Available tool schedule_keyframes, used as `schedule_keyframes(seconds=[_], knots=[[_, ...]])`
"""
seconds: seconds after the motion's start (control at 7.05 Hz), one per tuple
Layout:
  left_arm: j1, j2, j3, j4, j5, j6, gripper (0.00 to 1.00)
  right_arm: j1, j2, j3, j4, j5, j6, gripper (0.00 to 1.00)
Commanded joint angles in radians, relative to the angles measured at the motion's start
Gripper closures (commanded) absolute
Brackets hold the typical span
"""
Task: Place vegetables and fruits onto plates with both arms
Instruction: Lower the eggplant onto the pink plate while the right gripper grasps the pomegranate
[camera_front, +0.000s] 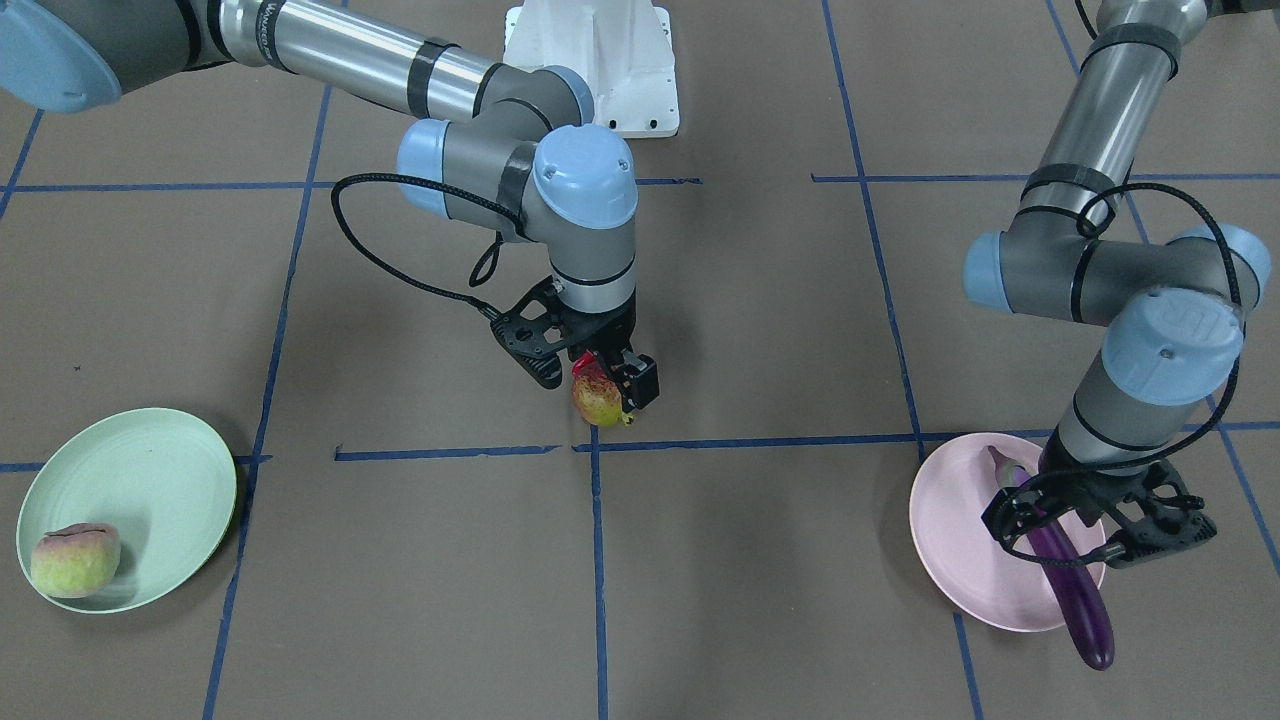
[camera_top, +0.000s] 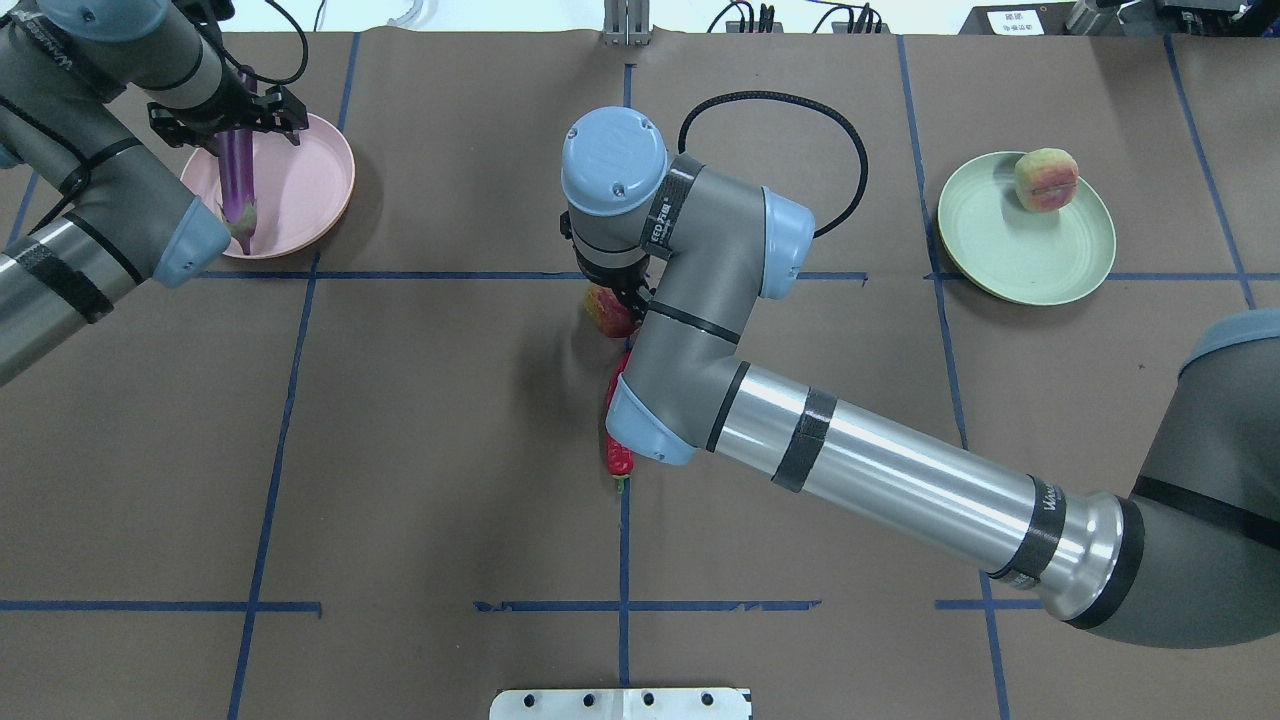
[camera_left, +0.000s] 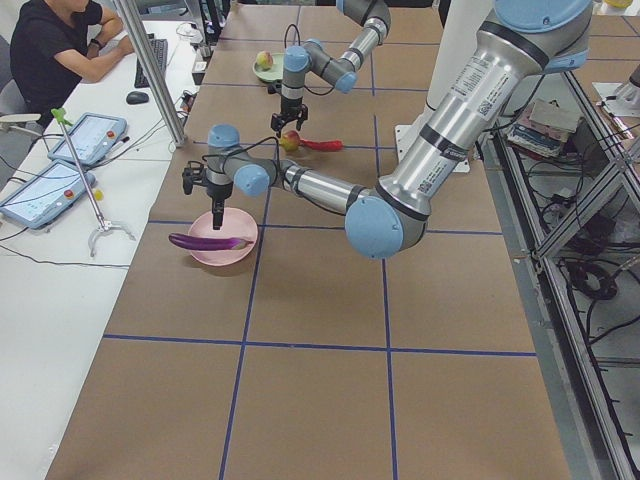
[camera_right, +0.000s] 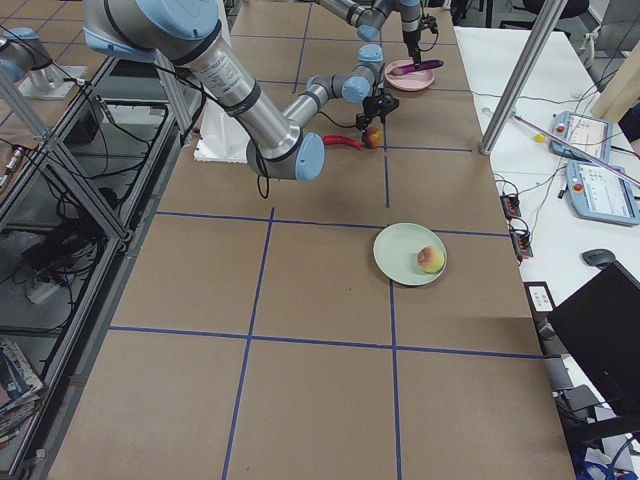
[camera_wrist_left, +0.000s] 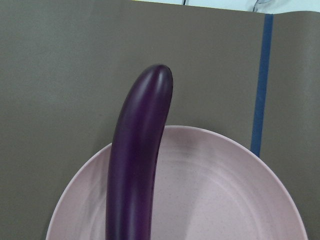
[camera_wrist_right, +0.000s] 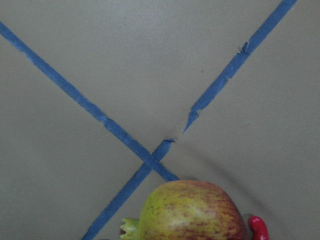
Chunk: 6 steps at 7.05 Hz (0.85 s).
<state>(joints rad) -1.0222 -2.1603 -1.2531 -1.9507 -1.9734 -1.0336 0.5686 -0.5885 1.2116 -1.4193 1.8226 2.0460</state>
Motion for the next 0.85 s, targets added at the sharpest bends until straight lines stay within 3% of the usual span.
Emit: schedule_keyframes(seconds=[0.0,0.14,0.28,0.43,0.71], knots=[[0.02,0.002,-0.072,0.001,-0.083,-0.13,0.0,-0.022,-0.005,-0.023,0.005,-0.022,-0.004,0.0],[0.052,0.002,-0.124,0.001,-0.119,-0.167,0.0,-0.03,-0.005,-0.026,0.003,-0.052,-0.006,0.0],[0.076,0.004,-0.173,0.001,-0.186,-0.19,0.0,-0.036,-0.002,-0.026,0.003,-0.084,0.005,0.41],[0.091,0.004,-0.231,0.0,-0.211,-0.238,0.0,-0.024,-0.002,-0.015,0.003,-0.086,-0.007,0.99],[0.193,0.056,-0.356,0.0,-0.205,-0.249,0.0,0.09,-0.093,0.093,0.002,0.004,-0.111,1.0]])
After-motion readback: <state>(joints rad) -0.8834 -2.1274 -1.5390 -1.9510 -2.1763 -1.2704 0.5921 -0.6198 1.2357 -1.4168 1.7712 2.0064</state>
